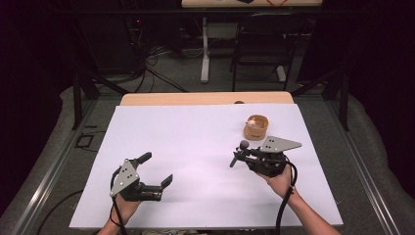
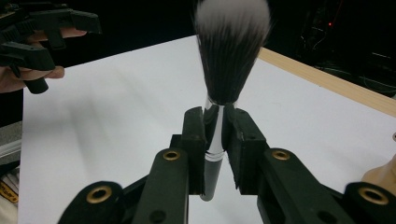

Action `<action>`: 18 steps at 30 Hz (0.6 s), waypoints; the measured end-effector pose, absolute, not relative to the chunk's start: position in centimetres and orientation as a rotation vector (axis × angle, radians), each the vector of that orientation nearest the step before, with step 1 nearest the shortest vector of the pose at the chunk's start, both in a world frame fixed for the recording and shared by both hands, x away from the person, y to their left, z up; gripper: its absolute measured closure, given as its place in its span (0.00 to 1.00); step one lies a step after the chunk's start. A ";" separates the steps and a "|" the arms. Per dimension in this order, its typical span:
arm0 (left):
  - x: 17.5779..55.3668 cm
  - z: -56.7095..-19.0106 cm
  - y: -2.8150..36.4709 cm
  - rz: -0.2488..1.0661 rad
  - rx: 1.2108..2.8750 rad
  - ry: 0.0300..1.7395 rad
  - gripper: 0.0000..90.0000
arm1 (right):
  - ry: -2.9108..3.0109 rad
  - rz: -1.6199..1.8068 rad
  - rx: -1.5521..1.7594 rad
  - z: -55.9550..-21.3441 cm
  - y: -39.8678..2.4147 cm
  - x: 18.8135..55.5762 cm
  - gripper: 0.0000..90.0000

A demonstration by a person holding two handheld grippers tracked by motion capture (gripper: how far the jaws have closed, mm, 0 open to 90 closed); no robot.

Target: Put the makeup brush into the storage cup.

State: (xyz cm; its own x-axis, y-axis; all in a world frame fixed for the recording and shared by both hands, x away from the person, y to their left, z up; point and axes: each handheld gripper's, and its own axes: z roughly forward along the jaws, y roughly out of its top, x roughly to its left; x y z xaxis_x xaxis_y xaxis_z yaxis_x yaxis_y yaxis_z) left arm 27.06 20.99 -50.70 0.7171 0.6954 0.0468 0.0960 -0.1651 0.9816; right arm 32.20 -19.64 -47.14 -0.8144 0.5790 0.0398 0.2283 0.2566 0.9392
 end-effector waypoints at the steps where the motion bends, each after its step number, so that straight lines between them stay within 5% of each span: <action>1: 27.0 -50.7 21.2 0.600 1.674 0.647 0.00 | 2.221 1.576 0.743 -47.1 -19.7 32.2 0.86; 18: 25.5 -51.5 23.8 0.615 1.697 0.630 0.00 | 2.231 1.556 0.750 -47.3 -20.3 32.1 0.86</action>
